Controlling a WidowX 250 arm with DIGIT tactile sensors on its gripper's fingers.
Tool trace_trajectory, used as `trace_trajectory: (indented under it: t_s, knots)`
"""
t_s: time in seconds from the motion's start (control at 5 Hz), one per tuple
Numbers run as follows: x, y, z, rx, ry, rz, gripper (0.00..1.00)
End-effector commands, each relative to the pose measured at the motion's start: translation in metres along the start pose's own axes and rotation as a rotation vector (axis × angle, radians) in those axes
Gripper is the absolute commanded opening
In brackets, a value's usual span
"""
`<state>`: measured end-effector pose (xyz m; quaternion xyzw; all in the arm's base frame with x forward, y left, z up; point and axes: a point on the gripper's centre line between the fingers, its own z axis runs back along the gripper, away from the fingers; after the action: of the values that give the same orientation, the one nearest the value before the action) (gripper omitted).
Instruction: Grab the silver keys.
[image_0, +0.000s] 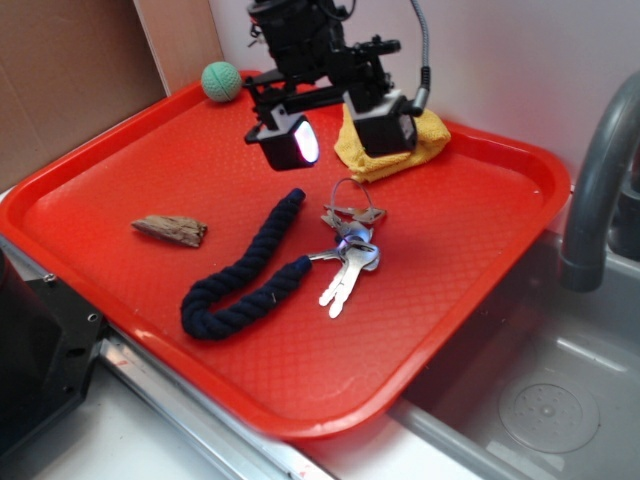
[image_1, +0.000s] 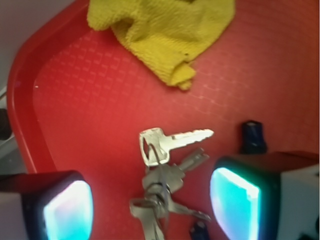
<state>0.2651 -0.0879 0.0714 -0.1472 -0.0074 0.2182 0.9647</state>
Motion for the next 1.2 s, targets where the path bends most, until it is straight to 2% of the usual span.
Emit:
trace_trajectory:
  t_s: [0.0, 0.2, 0.4, 0.6, 1.0]
  knots:
    - [-0.007, -0.018, -0.025, 0.004, 0.114, -0.022, 1.00]
    - [-0.011, -0.025, -0.031, 0.018, 0.134, -0.047, 1.00]
    - [-0.013, -0.028, -0.030, 0.024, 0.136, -0.056, 0.11]
    - [-0.015, -0.030, -0.026, 0.021, 0.133, -0.068, 0.00]
    - [-0.015, -0.031, -0.024, 0.046, 0.137, -0.076, 0.00]
